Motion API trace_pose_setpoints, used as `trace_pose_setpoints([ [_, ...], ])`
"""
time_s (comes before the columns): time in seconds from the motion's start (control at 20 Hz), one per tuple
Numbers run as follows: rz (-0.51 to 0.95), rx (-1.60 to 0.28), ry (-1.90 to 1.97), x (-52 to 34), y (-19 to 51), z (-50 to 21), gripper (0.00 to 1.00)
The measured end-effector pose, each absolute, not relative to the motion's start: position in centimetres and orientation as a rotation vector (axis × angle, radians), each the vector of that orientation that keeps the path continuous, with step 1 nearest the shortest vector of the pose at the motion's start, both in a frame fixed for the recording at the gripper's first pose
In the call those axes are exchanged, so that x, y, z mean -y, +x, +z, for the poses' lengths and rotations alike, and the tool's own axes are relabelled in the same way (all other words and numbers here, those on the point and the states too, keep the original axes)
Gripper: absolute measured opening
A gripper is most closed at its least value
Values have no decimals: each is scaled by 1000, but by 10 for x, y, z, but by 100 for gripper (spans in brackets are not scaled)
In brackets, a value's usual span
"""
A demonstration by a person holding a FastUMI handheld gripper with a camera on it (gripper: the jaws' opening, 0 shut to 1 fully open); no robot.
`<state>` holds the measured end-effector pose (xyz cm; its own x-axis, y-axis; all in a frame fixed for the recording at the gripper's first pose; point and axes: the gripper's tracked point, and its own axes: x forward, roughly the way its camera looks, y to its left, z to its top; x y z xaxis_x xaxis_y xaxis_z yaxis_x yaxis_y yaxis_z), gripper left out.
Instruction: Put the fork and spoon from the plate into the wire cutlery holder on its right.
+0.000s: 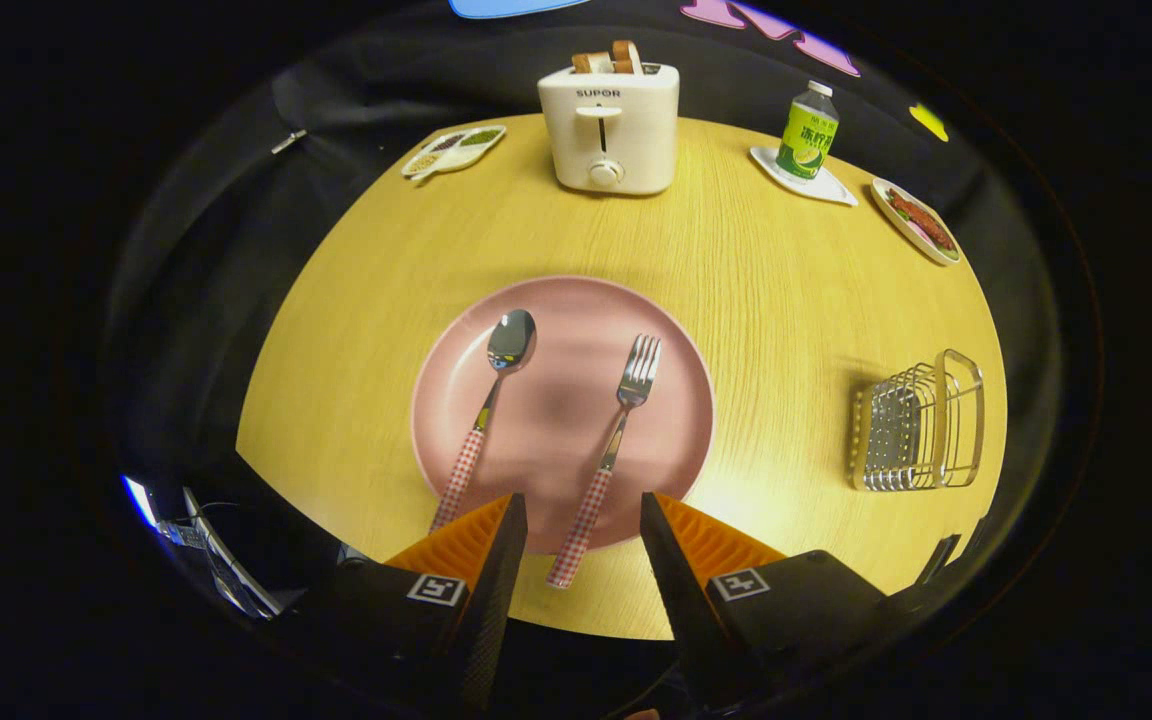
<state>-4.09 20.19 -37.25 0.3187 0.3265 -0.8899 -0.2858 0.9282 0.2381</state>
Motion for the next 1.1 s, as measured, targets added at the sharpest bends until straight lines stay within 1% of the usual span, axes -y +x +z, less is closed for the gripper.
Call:
trace_pose_setpoints([
  [0.1,378,-1212,38,-203,-39,-384,66],
  [0.15,369,-1226,33,-203,-38,-390,60],
  [0.4,336,-1277,4,-206,-35,-408,60],
  [0.55,310,-1327,-1,-203,-40,-415,35],
  [0.6,292,-1326,9,-201,-39,-411,31],
  [0.65,297,-1332,18,-204,-37,-416,22],
  [0.7,303,-1338,21,-204,-37,-415,17],
  [0.8,301,-1331,30,-202,-35,-414,14],
  [1.1,335,-1290,118,-202,-33,-386,14],
])
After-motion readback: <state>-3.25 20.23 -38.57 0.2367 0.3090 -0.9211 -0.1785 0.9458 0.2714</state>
